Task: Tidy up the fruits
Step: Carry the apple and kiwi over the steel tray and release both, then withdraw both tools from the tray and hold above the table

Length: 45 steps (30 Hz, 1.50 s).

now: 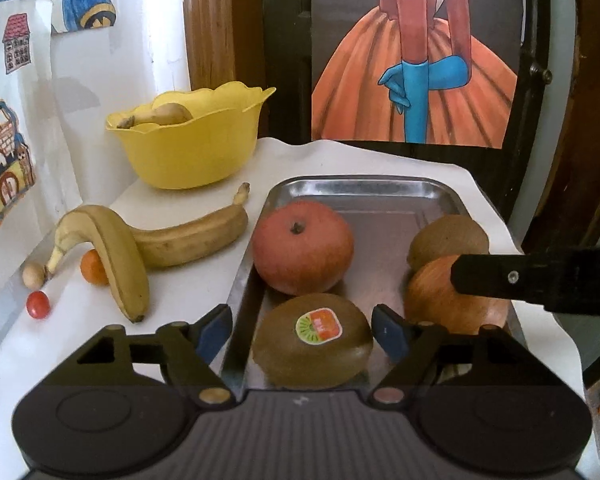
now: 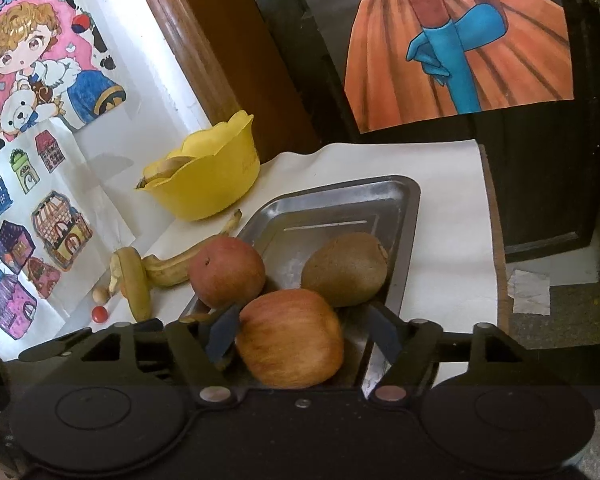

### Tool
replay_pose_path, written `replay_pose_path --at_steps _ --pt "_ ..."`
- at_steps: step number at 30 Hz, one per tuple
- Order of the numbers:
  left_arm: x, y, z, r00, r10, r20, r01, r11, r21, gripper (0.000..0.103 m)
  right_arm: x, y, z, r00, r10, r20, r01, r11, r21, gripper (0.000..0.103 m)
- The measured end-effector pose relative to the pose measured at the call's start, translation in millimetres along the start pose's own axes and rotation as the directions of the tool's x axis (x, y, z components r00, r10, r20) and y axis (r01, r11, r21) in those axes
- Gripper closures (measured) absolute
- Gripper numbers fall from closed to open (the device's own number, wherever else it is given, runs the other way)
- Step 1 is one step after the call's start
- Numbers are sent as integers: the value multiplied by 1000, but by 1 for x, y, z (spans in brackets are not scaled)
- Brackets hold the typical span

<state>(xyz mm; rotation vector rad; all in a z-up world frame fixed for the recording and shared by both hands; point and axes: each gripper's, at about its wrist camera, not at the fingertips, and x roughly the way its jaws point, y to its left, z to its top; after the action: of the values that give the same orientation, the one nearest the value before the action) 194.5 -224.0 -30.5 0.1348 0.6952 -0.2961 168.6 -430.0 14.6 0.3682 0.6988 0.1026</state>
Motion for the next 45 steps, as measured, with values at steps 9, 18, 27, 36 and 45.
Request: replay_pose_path --at_steps 9,18,27,36,45 --pt "-28 22 -4 998 24 59 -22 999 -35 9 -31 14 -7 995 -51 83 52 999 -15 7" --pt "-57 62 -9 994 43 103 -34 996 -86 1 -57 44 -24 978 -143 149 152 987 -47 1" --pt "-79 99 -19 992 70 105 -59 992 -110 1 -69 75 -42 959 -251 134 260 964 -52 1" --pt "-93 131 -38 993 107 55 -99 987 -127 1 -73 102 -65 954 -290 71 294 954 -53 1" --pt "-100 158 -57 989 151 -4 -150 978 -145 1 -57 127 -80 909 -405 -102 400 914 -66 1"
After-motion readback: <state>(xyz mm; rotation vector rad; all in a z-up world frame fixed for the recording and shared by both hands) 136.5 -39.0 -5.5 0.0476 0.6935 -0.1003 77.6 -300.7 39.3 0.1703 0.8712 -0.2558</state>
